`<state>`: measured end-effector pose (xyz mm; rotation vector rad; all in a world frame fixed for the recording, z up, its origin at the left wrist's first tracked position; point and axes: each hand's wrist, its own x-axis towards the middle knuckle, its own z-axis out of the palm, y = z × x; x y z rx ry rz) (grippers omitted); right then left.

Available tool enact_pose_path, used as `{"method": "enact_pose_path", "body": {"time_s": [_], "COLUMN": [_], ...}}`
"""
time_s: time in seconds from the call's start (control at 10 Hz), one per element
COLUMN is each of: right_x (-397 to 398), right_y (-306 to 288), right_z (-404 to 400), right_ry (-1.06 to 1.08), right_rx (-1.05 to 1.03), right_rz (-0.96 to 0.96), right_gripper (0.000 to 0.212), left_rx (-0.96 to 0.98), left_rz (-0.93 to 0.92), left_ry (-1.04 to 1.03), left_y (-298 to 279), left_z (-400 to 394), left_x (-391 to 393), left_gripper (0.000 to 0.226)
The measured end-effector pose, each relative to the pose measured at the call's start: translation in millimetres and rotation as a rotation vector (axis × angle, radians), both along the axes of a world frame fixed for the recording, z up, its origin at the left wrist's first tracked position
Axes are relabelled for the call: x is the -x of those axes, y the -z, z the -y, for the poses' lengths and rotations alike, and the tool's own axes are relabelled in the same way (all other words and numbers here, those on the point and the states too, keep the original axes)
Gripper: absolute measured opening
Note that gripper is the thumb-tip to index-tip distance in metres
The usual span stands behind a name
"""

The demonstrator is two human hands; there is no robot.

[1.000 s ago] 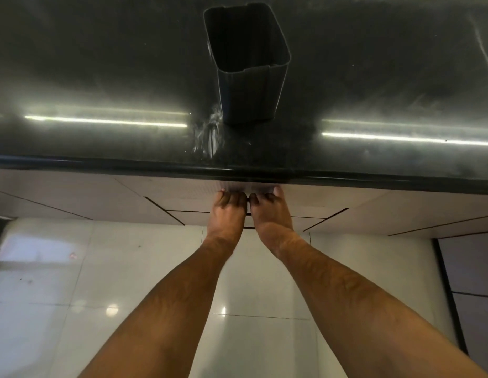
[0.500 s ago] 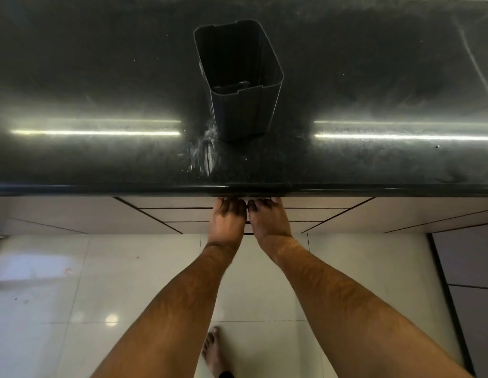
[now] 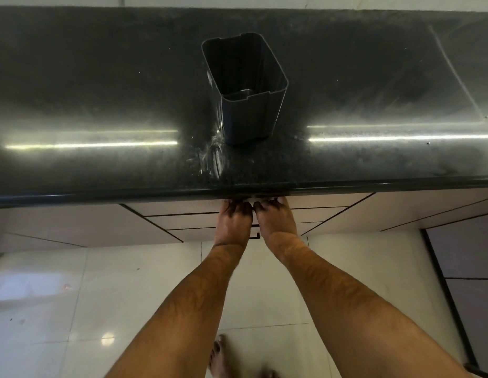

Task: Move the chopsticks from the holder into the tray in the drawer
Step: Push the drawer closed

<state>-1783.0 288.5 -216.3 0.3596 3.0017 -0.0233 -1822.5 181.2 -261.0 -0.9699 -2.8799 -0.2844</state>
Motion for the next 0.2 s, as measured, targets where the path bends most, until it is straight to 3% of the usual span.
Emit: {"method": "enact_pose_path", "body": {"time_s": [0.1,0.2], "right_x": [3.4,-2.0], "right_y": [-18.3,-29.9], "right_z": [-3.9,-4.9], "right_ry": [0.027,0.110], "right_rx": [0.217,0.387], "right_rz": [0.114,0.103], "right_gripper": [0.021,0.027], "left_rx": [-0.062,0.024], "left_rz": [0.175,0.231], "left_ry": [-0.050,-0.074], "left_y": [-27.7,-41.4], "left_z": [0.2,2.9], "left_x": [2.2,-5.5], "left_gripper": [0.027,0.040]}}
